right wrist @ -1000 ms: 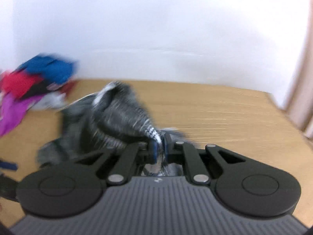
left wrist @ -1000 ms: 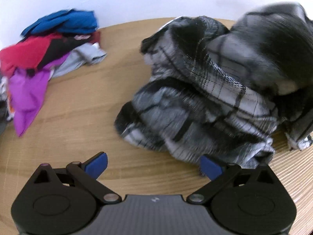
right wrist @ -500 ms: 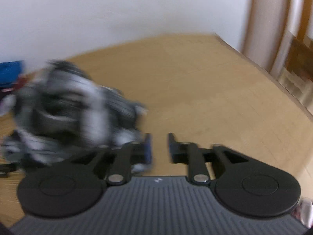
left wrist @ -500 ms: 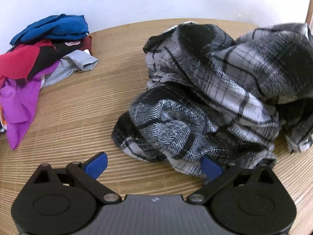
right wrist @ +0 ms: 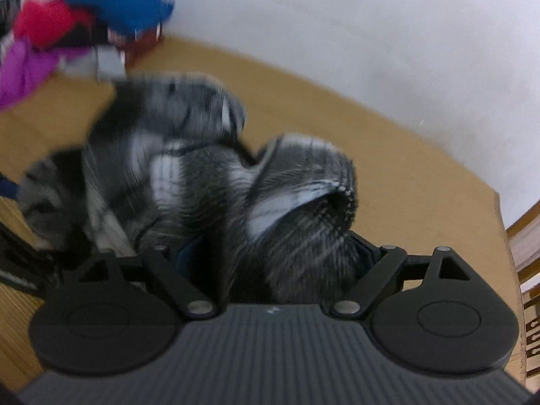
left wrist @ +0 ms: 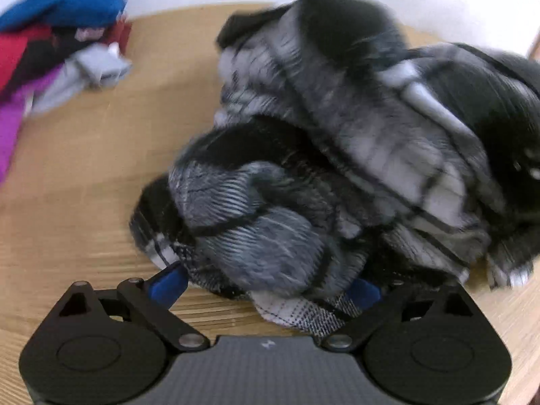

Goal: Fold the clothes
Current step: 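Grasp the plaid shirt with the right gripper while the left gripper grasps it too, then lift the plaid shirt up with both grippers and shake it out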

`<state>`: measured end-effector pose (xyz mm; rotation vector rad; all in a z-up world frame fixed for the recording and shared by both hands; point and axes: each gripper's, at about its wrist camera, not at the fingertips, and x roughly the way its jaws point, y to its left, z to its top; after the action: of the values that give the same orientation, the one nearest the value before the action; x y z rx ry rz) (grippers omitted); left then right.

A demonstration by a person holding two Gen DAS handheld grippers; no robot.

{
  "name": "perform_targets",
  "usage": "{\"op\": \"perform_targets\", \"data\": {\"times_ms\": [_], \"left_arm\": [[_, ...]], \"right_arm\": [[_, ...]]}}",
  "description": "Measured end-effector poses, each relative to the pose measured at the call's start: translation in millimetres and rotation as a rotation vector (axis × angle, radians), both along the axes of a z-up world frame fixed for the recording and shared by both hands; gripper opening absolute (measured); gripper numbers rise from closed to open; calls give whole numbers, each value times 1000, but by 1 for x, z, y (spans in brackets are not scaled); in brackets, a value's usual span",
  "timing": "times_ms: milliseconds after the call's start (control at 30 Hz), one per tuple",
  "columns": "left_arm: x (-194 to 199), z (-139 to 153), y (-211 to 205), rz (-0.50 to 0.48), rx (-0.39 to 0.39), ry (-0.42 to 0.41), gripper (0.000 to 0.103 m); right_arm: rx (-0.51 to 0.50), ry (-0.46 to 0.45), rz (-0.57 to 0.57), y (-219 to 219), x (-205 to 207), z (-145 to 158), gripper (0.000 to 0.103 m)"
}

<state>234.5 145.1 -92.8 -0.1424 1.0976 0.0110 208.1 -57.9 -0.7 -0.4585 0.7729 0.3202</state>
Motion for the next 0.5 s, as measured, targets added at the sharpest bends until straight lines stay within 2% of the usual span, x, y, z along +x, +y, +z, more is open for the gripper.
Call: {"op": "perform_targets", "data": {"times_ms": [33,67,133,200,333,400,433,500], "left_arm": [[1,2,4,30,-34,-14,76],[1,7,7,53,-43,-30,61],[0,18,12,93,-40,-59,50],[-5,35,13,119,-17,-105,36],[-20,68,8,121,102,-187,33],[-19,71,5,88,105,-173,35],[-19,69,2,67,100,-162,36],[-20,62,-8,30,94,-137,37]], "right_arm": [[23,15,-4,-2,-5,-7,43],[71,22,-27,-10,-8,-4,26],[178,33,-80,-29,-13,7,22],[233,-16,-119,-50,-29,26,20],[305,-114,-225,-103,-67,63,20],[313,-118,-281,-136,-85,67,20],[292,-73,-296,-147,-86,59,21],[238,36,-321,-169,-87,37,28]]}}
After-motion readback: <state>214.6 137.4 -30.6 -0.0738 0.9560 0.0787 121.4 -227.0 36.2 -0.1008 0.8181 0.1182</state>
